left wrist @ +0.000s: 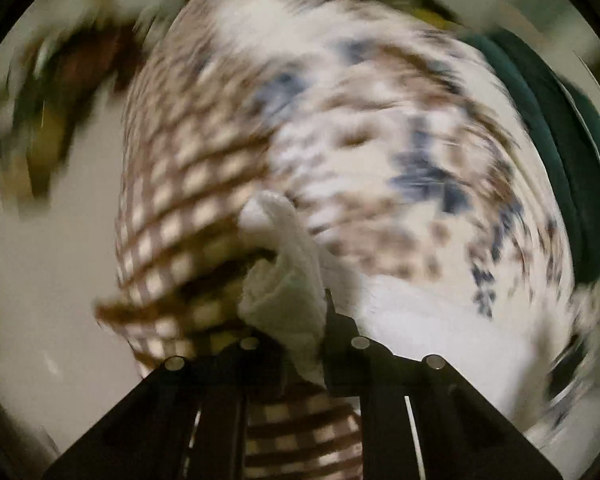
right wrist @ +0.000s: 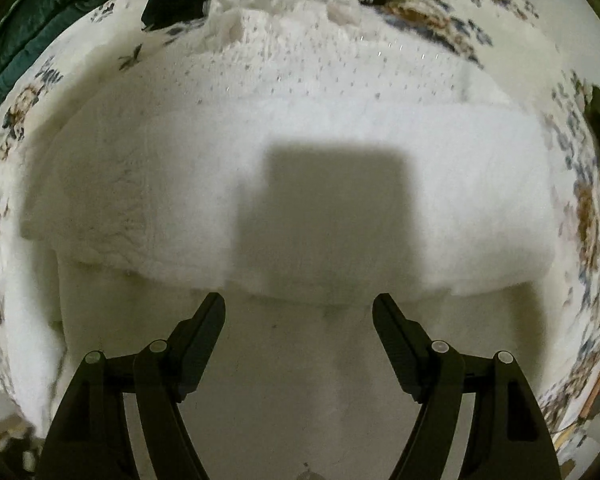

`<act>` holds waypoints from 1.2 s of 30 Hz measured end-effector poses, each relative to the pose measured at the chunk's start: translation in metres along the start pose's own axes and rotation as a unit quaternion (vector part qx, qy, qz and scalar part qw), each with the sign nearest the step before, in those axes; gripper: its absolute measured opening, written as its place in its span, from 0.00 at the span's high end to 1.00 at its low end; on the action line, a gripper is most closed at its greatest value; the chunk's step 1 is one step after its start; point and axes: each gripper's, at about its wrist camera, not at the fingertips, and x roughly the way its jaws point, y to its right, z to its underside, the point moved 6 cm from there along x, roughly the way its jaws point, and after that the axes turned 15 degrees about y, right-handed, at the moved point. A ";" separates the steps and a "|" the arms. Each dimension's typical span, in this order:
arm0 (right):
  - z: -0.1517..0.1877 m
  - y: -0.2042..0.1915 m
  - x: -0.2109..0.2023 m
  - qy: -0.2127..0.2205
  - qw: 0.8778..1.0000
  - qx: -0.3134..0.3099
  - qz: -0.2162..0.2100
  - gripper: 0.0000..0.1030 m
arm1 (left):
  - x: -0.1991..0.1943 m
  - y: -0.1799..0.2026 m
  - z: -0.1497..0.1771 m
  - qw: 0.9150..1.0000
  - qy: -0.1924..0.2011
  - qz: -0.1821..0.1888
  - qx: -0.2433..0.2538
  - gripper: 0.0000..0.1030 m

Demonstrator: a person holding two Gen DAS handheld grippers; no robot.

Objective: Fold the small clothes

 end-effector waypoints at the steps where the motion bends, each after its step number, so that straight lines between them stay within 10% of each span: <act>1: -0.005 0.001 0.002 0.002 1.000 0.002 -0.004 0.24 | -0.014 0.022 -0.004 0.999 0.023 0.003 0.048 0.90; 10: -0.033 0.079 0.017 -0.003 0.997 0.041 -0.058 0.24 | -0.083 0.222 0.036 0.955 0.079 0.144 0.248 0.90; 17: -0.052 0.132 0.012 0.010 0.996 0.080 -0.049 0.24 | -0.146 0.410 0.210 0.878 0.021 0.298 0.375 0.90; 24: -0.047 0.235 0.008 0.001 0.990 0.134 -0.033 0.24 | -0.200 0.482 0.354 0.809 -0.029 0.359 0.464 0.86; 28: -0.044 0.272 0.007 -0.009 0.985 0.166 -0.045 0.24 | -0.209 0.489 0.369 0.811 -0.031 0.362 0.457 0.57; 30: -0.041 0.278 0.004 -0.012 0.980 0.187 -0.063 0.24 | -0.205 0.486 0.359 0.819 -0.024 0.355 0.450 0.07; 36: -0.053 0.271 -0.007 -0.005 0.961 0.230 -0.150 0.24 | -0.167 0.437 0.284 0.870 0.037 0.264 0.414 0.06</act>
